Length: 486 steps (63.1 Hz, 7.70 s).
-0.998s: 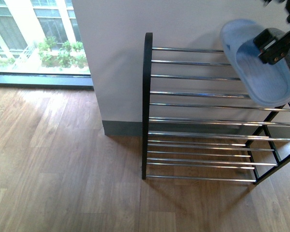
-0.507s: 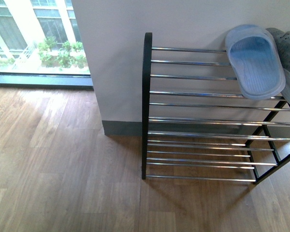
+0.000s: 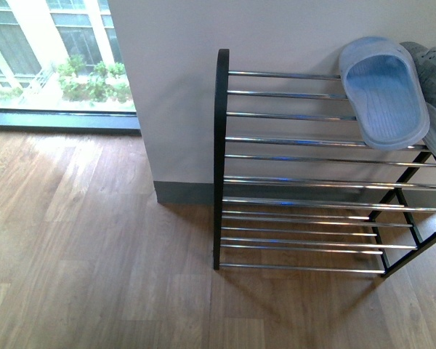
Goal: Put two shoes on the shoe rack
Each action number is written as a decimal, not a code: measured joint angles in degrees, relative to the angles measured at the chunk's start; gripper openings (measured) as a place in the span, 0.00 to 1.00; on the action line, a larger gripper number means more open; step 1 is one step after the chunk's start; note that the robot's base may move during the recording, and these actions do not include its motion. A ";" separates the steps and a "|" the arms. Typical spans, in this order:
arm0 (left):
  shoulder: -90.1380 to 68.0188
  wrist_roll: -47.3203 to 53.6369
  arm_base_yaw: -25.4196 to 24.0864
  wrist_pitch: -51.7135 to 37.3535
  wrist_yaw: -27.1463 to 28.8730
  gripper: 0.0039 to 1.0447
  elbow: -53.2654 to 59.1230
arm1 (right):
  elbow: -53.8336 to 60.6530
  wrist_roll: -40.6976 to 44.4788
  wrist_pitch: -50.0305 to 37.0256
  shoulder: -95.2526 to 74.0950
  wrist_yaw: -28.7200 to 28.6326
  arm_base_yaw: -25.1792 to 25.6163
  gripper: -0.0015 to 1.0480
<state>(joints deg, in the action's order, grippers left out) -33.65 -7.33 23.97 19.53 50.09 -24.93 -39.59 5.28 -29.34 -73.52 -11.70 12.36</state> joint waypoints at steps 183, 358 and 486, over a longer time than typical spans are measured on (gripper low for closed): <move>0.00 0.00 0.00 0.00 -0.07 0.01 0.00 | 38.49 -4.66 29.14 73.18 11.72 -12.24 0.14; -110.20 12.26 5.90 14.84 -26.16 0.01 -96.32 | 38.49 -4.70 29.24 73.24 11.74 -12.28 0.91; -29.18 6.86 -17.49 -73.61 -43.93 0.01 16.87 | 38.49 -4.70 29.24 73.24 11.74 -12.28 0.91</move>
<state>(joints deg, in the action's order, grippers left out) -62.83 -0.47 6.48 -54.08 6.15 -8.05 -1.10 0.58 -0.10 -0.27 0.03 0.08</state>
